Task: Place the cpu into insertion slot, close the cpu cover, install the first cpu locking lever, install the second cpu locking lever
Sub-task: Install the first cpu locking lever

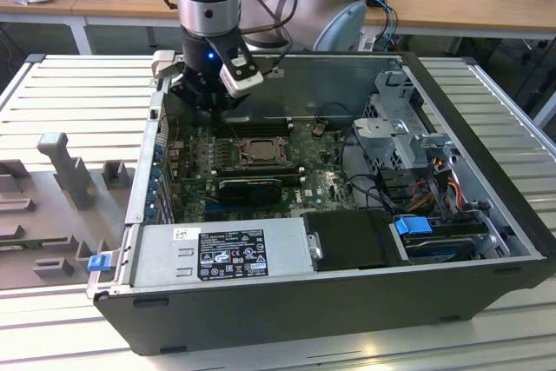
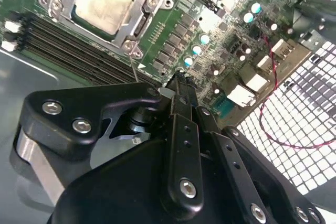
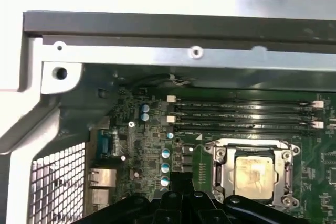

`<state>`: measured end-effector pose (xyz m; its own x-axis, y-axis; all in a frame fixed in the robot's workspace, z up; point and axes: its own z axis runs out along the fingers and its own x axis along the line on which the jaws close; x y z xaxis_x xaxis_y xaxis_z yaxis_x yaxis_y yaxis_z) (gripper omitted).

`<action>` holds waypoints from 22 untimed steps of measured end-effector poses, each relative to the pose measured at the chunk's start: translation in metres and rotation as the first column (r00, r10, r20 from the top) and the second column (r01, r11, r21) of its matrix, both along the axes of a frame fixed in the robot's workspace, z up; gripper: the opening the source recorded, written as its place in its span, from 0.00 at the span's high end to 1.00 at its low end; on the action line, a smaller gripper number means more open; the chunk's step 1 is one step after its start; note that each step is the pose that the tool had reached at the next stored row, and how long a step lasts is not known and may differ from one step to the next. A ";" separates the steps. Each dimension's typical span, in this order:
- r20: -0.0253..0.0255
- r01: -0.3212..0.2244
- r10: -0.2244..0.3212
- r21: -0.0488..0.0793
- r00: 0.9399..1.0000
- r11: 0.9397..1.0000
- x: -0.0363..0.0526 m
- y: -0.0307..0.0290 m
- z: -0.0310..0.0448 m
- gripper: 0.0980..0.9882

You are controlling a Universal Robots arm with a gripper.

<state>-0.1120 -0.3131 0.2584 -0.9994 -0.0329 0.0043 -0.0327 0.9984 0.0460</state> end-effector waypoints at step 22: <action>0.000 0.000 0.000 0.008 1.000 1.000 0.0596 0.0276 -0.0096 0.99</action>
<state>-0.0524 -0.2855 0.2489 -0.9994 -0.0329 0.0043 -0.0327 0.9980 0.0536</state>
